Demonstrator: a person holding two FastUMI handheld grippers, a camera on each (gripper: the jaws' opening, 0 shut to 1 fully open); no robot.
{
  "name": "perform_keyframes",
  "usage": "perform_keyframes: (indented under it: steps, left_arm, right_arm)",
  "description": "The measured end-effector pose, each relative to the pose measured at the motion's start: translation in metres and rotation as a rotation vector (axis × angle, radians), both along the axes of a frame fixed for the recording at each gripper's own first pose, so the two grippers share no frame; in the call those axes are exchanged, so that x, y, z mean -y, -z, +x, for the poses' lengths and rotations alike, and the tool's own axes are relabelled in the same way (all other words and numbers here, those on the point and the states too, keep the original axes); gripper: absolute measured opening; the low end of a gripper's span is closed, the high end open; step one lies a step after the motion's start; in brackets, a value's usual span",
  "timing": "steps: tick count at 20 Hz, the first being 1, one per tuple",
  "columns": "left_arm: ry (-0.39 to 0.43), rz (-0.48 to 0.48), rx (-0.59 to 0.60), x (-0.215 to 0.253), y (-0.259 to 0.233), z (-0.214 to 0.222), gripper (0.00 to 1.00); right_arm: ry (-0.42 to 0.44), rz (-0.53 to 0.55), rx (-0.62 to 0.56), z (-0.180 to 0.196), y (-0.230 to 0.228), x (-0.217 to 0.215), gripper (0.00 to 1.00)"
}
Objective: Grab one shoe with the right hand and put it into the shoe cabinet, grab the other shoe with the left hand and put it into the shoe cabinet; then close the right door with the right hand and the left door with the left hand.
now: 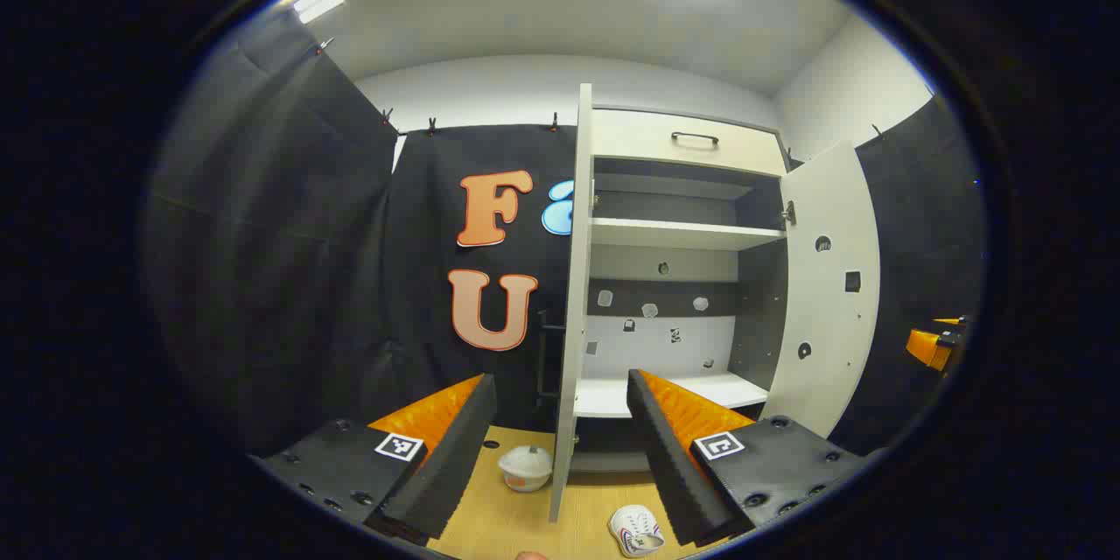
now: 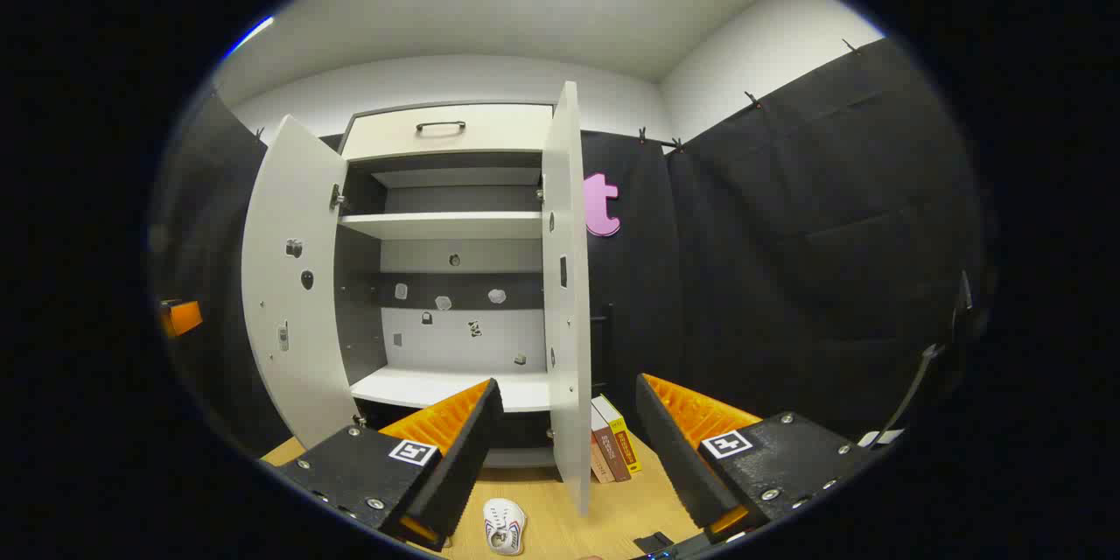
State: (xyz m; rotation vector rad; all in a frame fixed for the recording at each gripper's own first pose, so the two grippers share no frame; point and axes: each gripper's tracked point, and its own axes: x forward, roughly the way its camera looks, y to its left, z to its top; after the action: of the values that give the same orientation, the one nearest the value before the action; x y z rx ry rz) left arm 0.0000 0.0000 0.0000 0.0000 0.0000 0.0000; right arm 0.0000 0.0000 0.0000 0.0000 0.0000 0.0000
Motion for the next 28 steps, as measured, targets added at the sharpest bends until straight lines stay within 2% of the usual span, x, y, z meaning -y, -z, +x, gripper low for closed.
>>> perform_keyframes:
  steps: [17, 23, 28]
  left_arm:
    - [-0.017, 0.01, 0.005, -0.01, 0.002, 0.003, 0.96]
    - [-0.011, 0.013, -0.015, -0.009, 0.009, 0.008, 0.96]
    - [-0.005, 0.012, -0.017, -0.007, 0.011, 0.01, 0.96]
  right_arm:
    - [-0.04, -0.027, -0.025, 0.017, 0.02, -0.044, 0.94]
    - [-0.062, -0.007, -0.055, 0.024, 0.051, -0.061, 0.94]
    - [-0.069, -0.02, -0.109, 0.038, 0.103, -0.074, 0.94]
